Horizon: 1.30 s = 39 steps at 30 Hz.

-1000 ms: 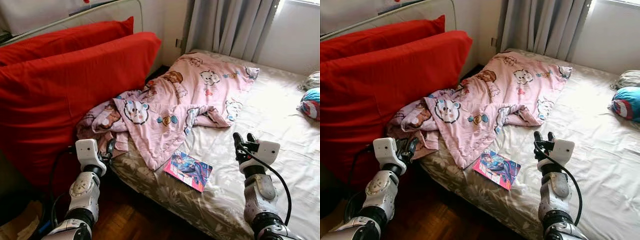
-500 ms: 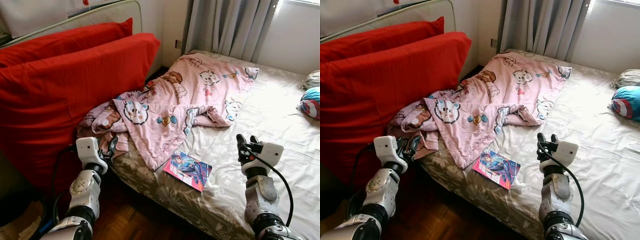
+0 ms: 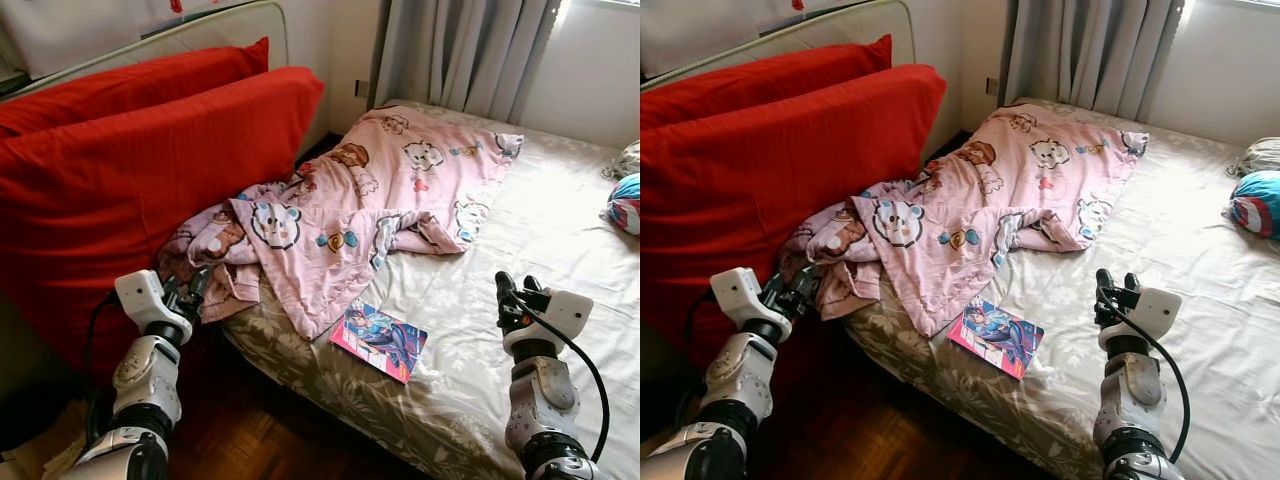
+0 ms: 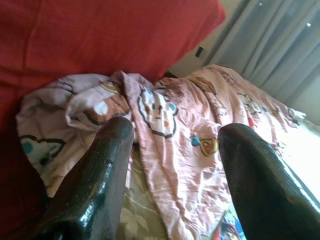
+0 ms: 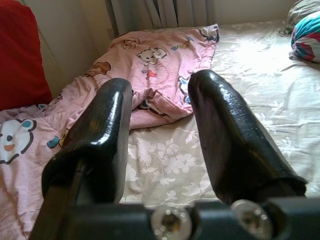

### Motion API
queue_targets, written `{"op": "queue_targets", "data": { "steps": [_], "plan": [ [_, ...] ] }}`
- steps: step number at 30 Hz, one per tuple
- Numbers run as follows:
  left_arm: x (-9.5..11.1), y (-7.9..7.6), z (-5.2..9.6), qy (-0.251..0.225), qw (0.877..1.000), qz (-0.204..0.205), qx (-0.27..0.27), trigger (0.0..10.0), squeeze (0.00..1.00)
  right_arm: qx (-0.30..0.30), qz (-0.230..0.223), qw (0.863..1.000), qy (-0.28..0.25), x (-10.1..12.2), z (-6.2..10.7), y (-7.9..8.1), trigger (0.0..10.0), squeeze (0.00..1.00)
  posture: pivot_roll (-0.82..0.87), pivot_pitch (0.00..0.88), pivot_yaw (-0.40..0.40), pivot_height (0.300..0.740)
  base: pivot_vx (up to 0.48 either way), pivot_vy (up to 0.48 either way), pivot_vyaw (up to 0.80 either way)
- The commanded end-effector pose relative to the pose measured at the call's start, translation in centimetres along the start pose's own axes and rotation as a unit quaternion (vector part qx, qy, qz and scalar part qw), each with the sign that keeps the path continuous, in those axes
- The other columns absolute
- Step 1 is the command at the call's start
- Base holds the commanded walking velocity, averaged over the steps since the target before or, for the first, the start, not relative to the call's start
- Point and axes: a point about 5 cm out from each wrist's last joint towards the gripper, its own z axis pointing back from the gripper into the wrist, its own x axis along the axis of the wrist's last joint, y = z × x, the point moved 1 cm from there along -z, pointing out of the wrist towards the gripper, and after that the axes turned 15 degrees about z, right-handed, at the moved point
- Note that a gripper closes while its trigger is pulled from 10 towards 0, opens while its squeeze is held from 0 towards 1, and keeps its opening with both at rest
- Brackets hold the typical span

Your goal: Clean up the room

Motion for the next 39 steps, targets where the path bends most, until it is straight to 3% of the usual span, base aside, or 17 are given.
{"op": "queue_targets", "data": {
  "steps": [1, 5, 8, 13, 39],
  "plan": [
    [-0.1, -0.6, -0.3, 0.005, 1.000, 0.003, -0.015, 10.0, 0.00, -0.012, -0.009, 1.000, -0.014, 0.7, -0.3, -0.9, 10.0, 0.00, 0.02, 0.029, -0.008, 0.740, 0.000, 0.000, 0.00],
    [-0.4, -0.7, -0.2, 0.010, 1.000, 0.002, -0.018, 10.0, 0.00, -0.023, -0.014, 0.999, -0.020, 0.9, -0.2, -1.9, 10.0, 0.00, 0.01, 0.042, -0.004, 0.740, 0.000, 0.000, 0.00],
    [-0.4, -0.3, 0.1, 0.010, 1.000, 0.008, -0.012, 10.0, 0.00, -0.046, -0.008, 0.998, -0.032, 1.7, -0.2, -4.1, 10.0, 0.00, 0.00, 0.055, -0.010, 0.740, 0.000, 0.000, 0.00],
    [-0.2, 0.0, 0.1, 0.006, 1.000, 0.009, -0.005, 10.0, 0.00, -0.063, -0.010, 0.997, -0.041, 2.5, -0.3, -5.9, 10.0, 0.00, -0.01, 0.056, -0.024, 0.740, 0.000, 0.000, 0.00],
    [0.5, 0.2, 0.0, -0.011, 1.000, 0.013, 0.004, 10.0, 0.00, -0.049, -0.026, 0.997, -0.051, 3.6, -1.2, -6.2, 10.0, 0.00, -0.01, 0.020, -0.072, 0.740, 0.000, 0.000, 0.00]
  ]
}}
